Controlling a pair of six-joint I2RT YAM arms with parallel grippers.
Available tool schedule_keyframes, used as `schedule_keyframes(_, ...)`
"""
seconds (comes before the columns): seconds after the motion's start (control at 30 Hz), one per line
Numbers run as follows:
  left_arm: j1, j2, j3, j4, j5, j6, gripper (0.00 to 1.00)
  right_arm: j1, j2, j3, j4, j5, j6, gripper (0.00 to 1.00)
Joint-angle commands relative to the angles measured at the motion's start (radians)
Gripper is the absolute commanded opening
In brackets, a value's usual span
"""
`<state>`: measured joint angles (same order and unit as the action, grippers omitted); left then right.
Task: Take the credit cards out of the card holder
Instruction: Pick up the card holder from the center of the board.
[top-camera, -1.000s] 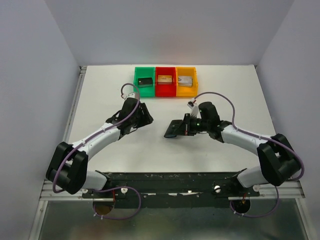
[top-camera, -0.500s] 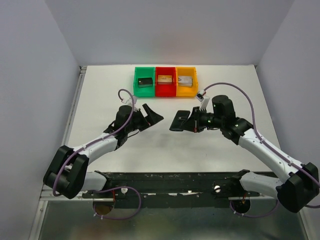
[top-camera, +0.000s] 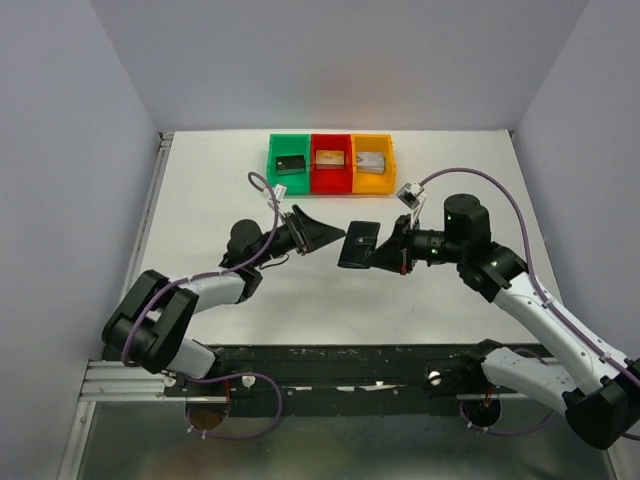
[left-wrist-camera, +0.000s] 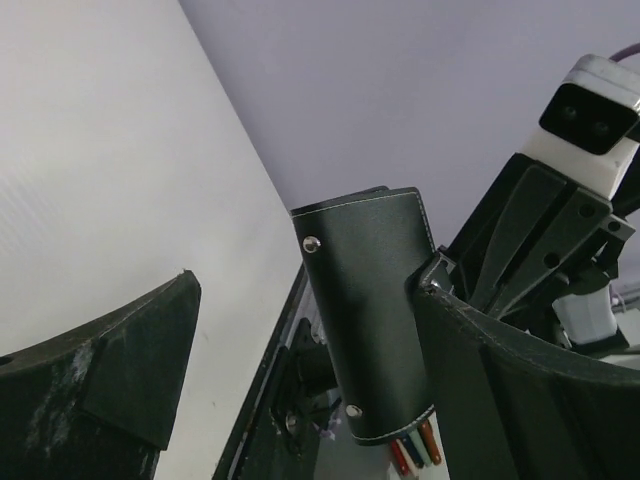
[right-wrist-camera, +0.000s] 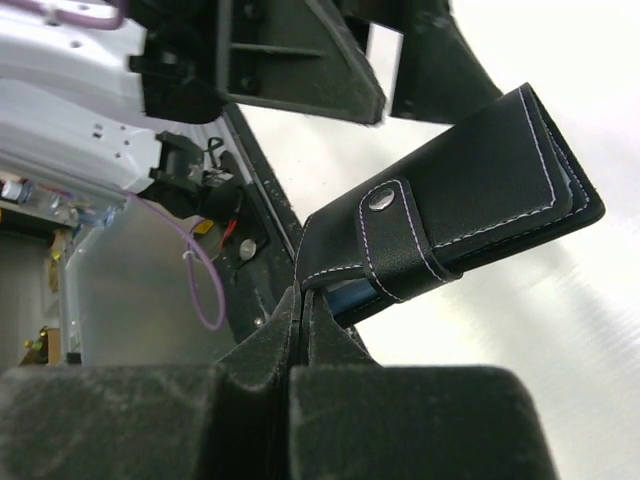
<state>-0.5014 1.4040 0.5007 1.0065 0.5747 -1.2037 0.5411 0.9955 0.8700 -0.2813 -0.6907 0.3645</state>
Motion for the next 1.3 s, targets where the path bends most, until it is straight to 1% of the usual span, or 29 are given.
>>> schedule_keyframes(0.0, -0.022, 0.111, 0.009, 0.305, 0.122, -0.114, 0.99, -0.001, -0.046, -0.016, 0.057, -0.102, -0.021, 0.01)
schedule_keyframes(0.13, -0.032, 0.209, 0.016, 0.536, 0.145, -0.227, 0.99, -0.001, -0.047, -0.011, 0.056, -0.115, -0.022, 0.01)
schedule_keyframes(0.2, -0.035, 0.236, 0.025, 0.587, 0.152, -0.263, 0.99, -0.001, -0.047, -0.012, 0.056, -0.122, -0.025, 0.00)
schedule_keyframes(0.4, -0.045, 0.193, 0.038, 0.584, 0.154, -0.232, 0.99, -0.001, -0.049, -0.020, 0.056, -0.136, -0.032, 0.01)
schedule_keyframes(0.8, -0.075, 0.142, 0.093, 0.586, 0.185, -0.221, 0.99, 0.000, -0.055, -0.046, 0.065, -0.162, -0.041, 0.00)
schedule_keyframes(0.97, -0.081, 0.119, 0.102, 0.586, 0.191, -0.218, 0.92, -0.003, -0.058, -0.054, 0.067, -0.158, -0.041, 0.00)
schedule_keyframes(1.27, -0.081, 0.087, 0.104, 0.586, 0.200, -0.221, 0.72, 0.000, -0.061, -0.058, 0.065, -0.135, -0.045, 0.00)
